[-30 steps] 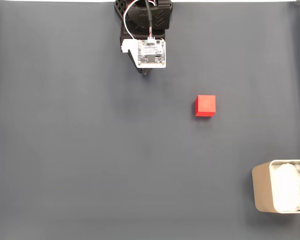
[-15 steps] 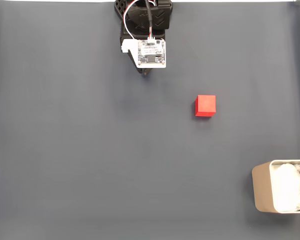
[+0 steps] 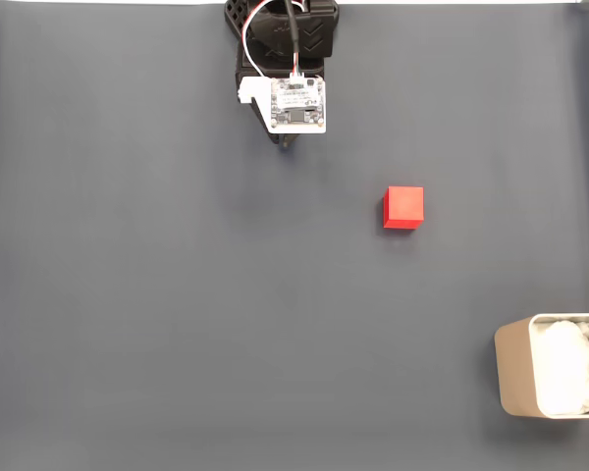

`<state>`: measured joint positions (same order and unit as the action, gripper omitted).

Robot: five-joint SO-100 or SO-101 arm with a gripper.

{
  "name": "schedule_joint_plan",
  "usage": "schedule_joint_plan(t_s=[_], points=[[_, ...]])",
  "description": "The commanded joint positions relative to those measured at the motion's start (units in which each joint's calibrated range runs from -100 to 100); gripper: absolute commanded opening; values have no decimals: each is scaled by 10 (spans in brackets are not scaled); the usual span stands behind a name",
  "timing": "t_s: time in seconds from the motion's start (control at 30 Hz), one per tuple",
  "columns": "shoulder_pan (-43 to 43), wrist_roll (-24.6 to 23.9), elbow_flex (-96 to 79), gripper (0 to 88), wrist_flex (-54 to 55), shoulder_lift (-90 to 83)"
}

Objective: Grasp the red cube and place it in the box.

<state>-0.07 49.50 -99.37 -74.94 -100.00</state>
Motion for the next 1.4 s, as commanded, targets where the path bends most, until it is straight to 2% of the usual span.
schedule_joint_plan(t_s=[0.0,0.37,0.73,0.97,1.37], points=[[-3,-1,-5,0,-10,1],[0,3,-5,0,-5,1],[-2,15,28,0,143,16],[7,11,159,0,189,95],[24,-2,493,0,175,286]])
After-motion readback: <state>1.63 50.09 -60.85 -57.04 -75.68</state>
